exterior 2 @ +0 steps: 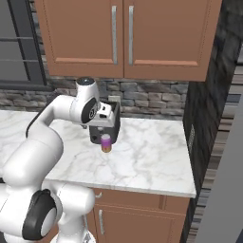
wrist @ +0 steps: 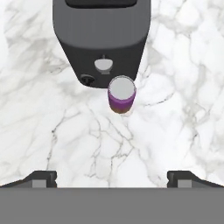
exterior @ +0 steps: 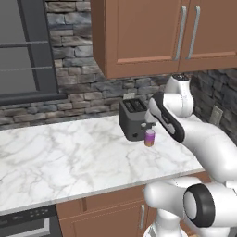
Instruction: Four empty soda cans are scattered around the kitchen. Gather all the cans and cluster them next to the stove for recycling.
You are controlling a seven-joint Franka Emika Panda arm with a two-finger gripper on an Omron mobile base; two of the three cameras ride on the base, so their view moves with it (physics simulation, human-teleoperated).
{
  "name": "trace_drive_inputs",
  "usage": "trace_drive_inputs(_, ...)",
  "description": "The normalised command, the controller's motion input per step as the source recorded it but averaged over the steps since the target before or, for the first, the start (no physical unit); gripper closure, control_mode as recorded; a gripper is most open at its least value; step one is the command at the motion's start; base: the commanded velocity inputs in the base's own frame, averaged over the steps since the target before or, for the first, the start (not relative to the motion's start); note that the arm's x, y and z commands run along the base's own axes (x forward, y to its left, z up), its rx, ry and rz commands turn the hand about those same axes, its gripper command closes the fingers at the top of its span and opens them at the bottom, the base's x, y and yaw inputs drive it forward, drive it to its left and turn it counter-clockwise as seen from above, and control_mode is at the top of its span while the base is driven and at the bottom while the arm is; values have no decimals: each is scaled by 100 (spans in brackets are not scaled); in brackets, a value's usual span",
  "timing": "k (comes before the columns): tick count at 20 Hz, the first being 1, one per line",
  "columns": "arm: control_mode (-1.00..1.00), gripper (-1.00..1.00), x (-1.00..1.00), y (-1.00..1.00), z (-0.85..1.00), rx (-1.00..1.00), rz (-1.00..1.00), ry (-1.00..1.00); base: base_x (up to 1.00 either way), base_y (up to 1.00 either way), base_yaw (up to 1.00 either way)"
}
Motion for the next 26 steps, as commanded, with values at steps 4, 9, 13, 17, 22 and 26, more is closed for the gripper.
trace_drive_inputs(4,-100,-100,19,0,-28,0,0,0,0,0,0)
trace_drive_inputs(9,-100,-100,20,-1,-28,0,0,0,0,0,0)
trace_drive_inputs(13,-100,-100,19,-4,-27,0,0,0,0,0,0)
trace_drive_inputs(17,-100,-100,22,-4,-26,0,0,0,0,0,0)
trace_drive_inputs(22,-100,-100,23,-1,-24,0,0,0,0,0,0)
trace_drive_inputs(26,-100,-100,23,0,-22,0,0,0,0,0,0)
